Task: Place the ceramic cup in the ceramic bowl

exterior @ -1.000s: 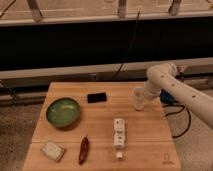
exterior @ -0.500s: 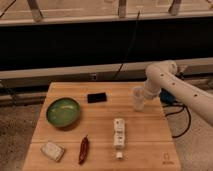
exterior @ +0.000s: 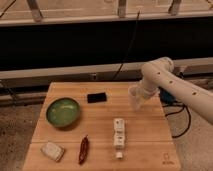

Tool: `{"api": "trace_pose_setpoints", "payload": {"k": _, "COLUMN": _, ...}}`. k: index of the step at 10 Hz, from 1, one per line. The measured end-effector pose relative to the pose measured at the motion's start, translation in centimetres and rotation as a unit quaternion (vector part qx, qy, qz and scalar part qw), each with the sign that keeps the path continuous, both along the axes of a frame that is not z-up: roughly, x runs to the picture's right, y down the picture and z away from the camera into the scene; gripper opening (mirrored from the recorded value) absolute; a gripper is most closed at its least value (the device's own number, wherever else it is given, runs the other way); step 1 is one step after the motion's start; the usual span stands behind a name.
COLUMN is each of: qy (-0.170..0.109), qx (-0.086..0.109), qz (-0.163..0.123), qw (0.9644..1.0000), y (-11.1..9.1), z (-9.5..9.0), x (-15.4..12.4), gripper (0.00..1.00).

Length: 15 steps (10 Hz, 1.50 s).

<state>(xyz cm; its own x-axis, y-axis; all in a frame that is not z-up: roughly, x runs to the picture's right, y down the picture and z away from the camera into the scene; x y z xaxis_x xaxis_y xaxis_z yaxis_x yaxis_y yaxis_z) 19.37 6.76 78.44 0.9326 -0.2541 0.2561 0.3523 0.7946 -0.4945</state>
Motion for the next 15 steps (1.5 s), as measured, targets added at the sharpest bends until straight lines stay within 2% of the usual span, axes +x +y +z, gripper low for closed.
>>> {"api": "trace_pose_setpoints", "payload": {"k": 2, "qy": -0.002, "qx": 0.000, "qz": -0.010, "qw": 0.9999, "y": -0.2, "z": -0.7, "x": -0.6, "gripper": 0.02}}
{"api": "trace_pose_setpoints", "payload": {"k": 6, "qy": -0.020, "qx": 0.003, "qz": -0.047, "qw": 0.9987, "y": -1.0, "z": -2.0, "x": -6.1, "gripper": 0.02}}
{"api": "trace_pose_setpoints", "payload": {"k": 8, "qy": -0.026, "qx": 0.004, "qz": -0.064, "qw": 0.9976, "y": -1.2, "z": -2.6, "x": -7.1, "gripper": 0.02}}
{"api": "trace_pose_setpoints", "payload": {"k": 9, "qy": -0.030, "qx": 0.005, "qz": -0.076, "qw": 0.9966, "y": -1.3, "z": -2.8, "x": -8.1, "gripper": 0.02}}
{"api": "trace_pose_setpoints", "payload": {"k": 11, "qy": -0.048, "qx": 0.006, "qz": -0.100, "qw": 0.9938, "y": -1.4, "z": -3.7, "x": -12.3, "gripper": 0.02}}
{"api": "trace_pose_setpoints", "payload": {"k": 15, "qy": -0.067, "qx": 0.006, "qz": -0.138, "qw": 0.9881, "y": -1.2, "z": -5.1, "x": -15.8, "gripper": 0.02}}
